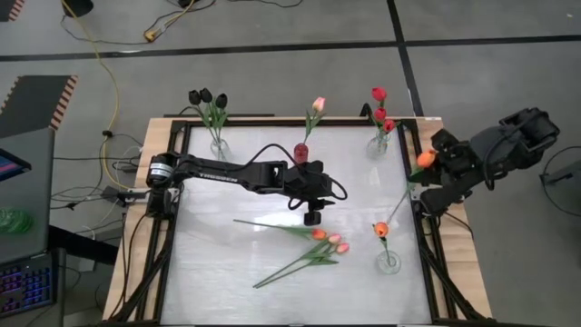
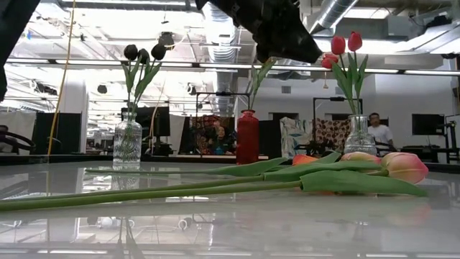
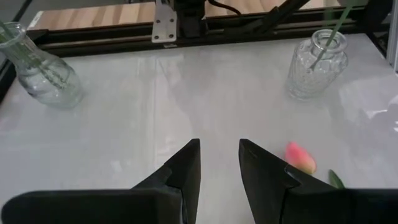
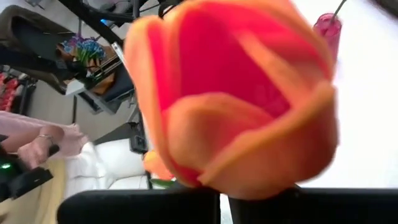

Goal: Sort flowers into vase by color
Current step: Put the top orange flower into the bottom transparent vase

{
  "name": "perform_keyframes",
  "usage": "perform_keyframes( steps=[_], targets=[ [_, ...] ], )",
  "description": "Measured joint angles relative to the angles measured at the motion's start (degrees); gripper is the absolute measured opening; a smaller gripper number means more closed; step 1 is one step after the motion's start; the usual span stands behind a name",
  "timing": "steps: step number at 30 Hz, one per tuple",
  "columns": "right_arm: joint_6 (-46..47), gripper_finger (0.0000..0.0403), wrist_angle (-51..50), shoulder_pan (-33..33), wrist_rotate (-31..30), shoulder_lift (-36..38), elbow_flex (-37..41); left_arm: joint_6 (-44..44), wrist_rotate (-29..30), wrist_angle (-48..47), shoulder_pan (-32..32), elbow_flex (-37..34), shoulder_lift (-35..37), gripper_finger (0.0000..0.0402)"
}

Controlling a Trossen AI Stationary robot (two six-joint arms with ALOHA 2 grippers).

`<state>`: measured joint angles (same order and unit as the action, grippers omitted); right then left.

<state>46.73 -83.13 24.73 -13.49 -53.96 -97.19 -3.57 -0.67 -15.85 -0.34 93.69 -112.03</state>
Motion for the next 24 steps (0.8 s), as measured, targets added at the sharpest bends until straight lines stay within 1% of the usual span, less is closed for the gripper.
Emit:
perform_keyframes(
  steps=[6,10,21,24],
  targets=[
    [5.96,0.0033,-5.64,0.02,4.38,-3.35,-2.45,-0.22,-0.02,-0.02,-0.13,0.0,0.0,0.0097],
    [6.83,0.0033,-6.88,0.02,6.5,-5.01,-2.45,-0.24,-0.02,-0.03,-0.14,0.0,0.0,0.0097],
    [6.88,0.0035,-6.9,0.04,7.42,-8.63,-2.45,-0.27,-0.04,-0.1,-0.37,0.0,0.0,0.0097],
    [6.88,0.0036,-6.89,1.22,7.42,-9.56,-2.45,-0.27,-0.09,-0.11,-0.37,0.0,0.0,0.0097]
  ],
)
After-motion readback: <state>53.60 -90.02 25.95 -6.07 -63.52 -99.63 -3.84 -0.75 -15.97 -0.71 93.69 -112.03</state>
